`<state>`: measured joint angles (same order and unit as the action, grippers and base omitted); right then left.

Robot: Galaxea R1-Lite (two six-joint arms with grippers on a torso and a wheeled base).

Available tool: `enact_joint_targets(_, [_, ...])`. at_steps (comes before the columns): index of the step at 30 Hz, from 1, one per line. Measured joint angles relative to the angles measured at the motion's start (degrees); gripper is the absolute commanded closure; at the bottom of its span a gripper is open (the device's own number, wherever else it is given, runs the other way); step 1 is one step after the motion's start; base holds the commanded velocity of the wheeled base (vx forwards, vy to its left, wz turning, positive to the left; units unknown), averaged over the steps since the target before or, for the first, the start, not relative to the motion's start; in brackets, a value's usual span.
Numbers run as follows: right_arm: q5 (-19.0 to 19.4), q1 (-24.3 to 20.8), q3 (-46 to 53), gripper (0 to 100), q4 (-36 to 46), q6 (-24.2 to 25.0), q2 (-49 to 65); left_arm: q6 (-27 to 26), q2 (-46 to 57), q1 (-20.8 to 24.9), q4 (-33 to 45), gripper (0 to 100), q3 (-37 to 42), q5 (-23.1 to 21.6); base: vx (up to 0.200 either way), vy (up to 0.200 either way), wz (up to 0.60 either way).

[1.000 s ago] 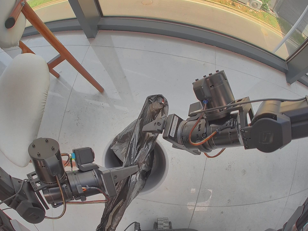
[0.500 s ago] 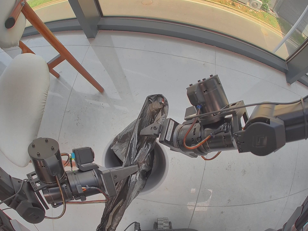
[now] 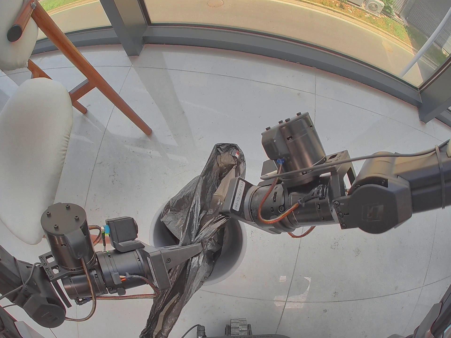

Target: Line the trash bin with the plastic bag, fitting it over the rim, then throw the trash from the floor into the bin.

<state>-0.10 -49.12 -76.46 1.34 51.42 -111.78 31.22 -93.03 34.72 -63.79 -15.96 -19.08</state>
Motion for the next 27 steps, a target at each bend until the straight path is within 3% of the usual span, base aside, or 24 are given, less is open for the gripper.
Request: enact_joint_targets(27, [-0.8, 0.5, -3.7, 100, -0.3, -0.1, -2.0, 0.1, -0.3, -0.9, 0.0, 100, -0.5, 0.1, 0.0, 0.0, 0.0])
